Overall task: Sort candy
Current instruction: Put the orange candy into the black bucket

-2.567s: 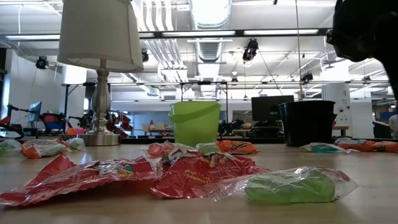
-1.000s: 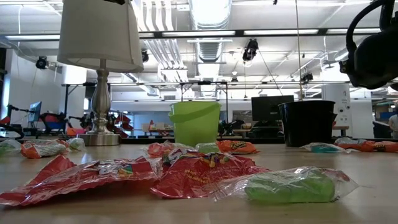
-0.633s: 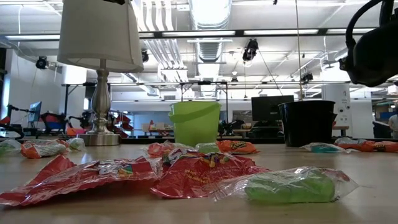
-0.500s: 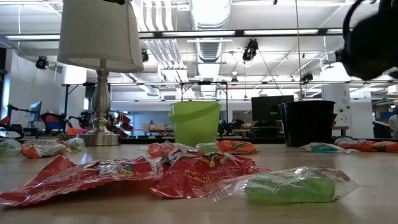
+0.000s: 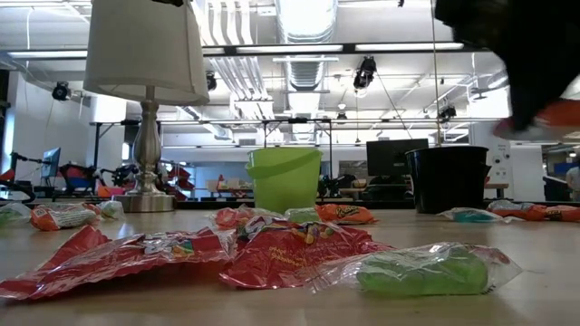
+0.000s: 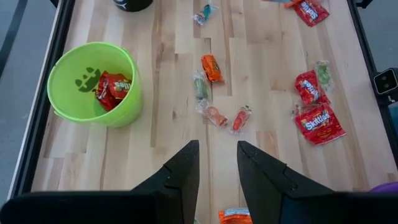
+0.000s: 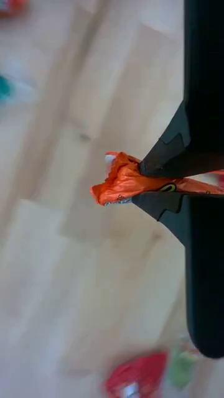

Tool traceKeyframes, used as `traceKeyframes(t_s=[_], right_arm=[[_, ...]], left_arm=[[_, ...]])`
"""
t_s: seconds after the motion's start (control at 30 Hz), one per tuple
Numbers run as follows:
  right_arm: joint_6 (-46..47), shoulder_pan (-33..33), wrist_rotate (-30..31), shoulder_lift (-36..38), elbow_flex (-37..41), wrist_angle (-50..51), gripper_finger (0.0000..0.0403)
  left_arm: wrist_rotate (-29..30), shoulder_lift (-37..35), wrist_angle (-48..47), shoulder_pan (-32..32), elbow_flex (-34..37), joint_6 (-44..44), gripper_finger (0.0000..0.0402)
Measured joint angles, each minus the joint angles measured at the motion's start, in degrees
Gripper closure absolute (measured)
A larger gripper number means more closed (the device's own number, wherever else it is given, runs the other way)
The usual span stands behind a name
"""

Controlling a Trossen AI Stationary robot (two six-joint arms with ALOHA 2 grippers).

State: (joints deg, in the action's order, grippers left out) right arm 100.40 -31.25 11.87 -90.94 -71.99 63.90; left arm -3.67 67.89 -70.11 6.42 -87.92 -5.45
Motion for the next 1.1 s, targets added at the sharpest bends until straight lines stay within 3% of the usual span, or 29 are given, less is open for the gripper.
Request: traceKeyframes(t_s=[0.23,0.57,0.77,1.1], right_arm=[[-10.29,8.29,6.29,6.91,0.18,4.74,0.039],[-29.12,25.44,13.99,17.83,0.5,8.31,0.039],[-41.89,37.22,15.29,21.46,0.5,8.28,0.039],[-62.47,53.9,14.7,21.51,0.76,7.83,0.039]], left_arm=[[0.12,0.01,0.12,0.0,0.2,0.15,0.0311],[0.12,0.01,0.89,0.0,0.2,2.94,0.0311],[0.12,0.03,0.91,0.0,0.31,3.08,0.0311],[0.18,0.17,0.87,0.0,0.31,3.68,0.0311]])
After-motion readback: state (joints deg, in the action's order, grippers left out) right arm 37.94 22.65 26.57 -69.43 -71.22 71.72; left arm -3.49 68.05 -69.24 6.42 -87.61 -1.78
